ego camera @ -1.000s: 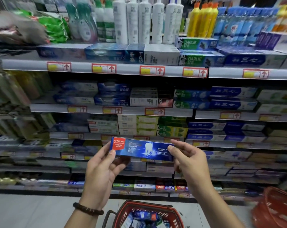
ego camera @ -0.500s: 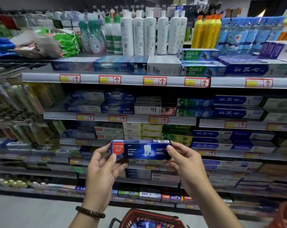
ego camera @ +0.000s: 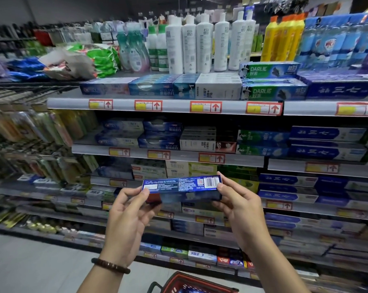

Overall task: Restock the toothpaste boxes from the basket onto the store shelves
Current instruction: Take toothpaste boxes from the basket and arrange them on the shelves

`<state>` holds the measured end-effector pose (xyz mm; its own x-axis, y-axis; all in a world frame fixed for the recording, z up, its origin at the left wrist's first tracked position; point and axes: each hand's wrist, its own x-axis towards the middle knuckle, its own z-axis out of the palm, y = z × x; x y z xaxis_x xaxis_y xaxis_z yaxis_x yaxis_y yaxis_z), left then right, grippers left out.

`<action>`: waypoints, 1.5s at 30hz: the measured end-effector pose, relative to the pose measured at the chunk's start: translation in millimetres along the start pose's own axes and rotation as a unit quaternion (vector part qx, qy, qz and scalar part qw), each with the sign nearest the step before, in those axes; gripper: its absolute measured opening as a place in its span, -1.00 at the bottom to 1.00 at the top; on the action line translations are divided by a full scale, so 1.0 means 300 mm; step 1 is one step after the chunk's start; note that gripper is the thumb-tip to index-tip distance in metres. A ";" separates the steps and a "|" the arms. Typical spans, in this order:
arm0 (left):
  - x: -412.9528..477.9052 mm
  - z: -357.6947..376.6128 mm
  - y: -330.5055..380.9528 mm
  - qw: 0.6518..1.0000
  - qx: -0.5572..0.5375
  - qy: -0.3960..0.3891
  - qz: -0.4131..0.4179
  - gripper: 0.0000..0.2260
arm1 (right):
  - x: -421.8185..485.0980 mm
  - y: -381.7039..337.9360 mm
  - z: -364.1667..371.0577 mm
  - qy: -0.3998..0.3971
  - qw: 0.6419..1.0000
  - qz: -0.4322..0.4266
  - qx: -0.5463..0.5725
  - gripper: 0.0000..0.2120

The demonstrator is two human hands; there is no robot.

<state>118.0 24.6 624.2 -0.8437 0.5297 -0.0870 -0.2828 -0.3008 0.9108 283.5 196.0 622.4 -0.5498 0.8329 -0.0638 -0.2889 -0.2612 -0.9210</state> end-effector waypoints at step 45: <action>0.508 -0.361 0.161 0.992 0.001 -0.118 0.036 -0.46 | 0.075 0.222 0.519 0.180 0.980 -0.084 -0.007 -0.81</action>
<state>-73.7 5.0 611.2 -0.7315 0.6777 0.0751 -0.2248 -0.3436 0.9118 129.9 121.5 619.2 -0.1825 0.9824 -0.0410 -0.3396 -0.1021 -0.9350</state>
